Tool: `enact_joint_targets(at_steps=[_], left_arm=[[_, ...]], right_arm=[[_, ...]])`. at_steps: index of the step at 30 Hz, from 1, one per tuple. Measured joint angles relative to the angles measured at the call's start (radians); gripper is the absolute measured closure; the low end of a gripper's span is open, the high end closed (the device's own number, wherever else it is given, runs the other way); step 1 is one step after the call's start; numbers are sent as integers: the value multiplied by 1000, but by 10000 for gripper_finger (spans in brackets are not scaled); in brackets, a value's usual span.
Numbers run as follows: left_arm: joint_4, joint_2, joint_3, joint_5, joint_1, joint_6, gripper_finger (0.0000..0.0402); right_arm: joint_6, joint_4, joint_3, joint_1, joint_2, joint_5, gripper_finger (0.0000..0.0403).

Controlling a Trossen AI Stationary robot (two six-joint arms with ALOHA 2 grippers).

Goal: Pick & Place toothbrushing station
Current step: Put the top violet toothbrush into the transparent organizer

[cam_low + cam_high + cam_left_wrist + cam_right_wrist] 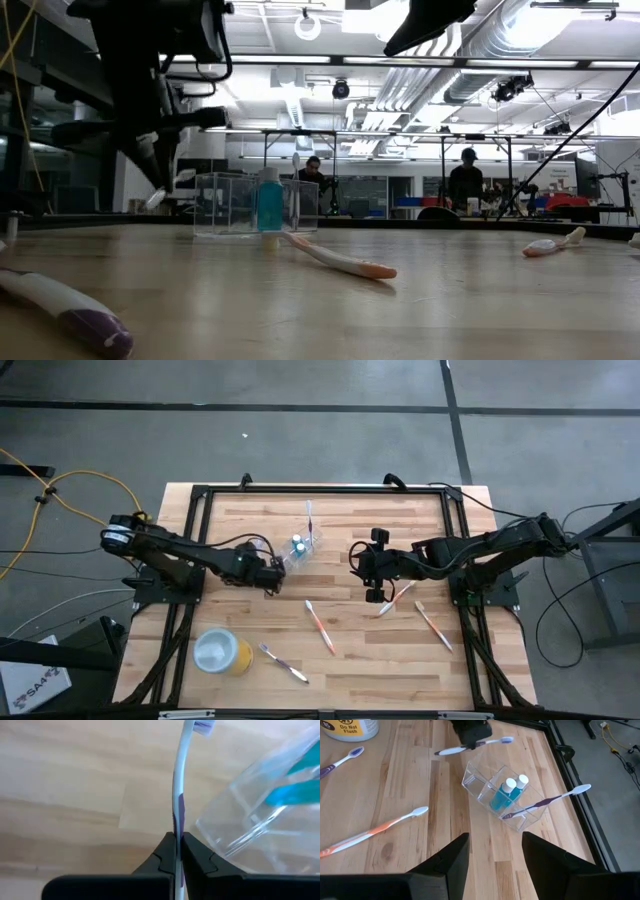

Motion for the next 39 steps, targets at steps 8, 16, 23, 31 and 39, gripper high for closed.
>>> enact_joint_targets(at_steps=[8, 16, 23, 31, 39], left_arm=[[-119, -97, 1, -91, 10, 27, 398], [-153, -177, 2, -352, 10, 204, 398], [-102, -228, 2, -583, 10, 535, 398], [248, -327, 2, -651, 78, 1020, 399], [863, -316, 3, -339, 201, 1639, 399]], right_arm=[[0, 0, 0, 0, 0, 0, 229], [26, 0, 0, 0, 0, 0, 229], [25, 0, 0, 0, 0, 0, 229], [27, 4, 0, 0, 0, -44, 229], [18, 38, 0, 0, 0, -77, 229]])
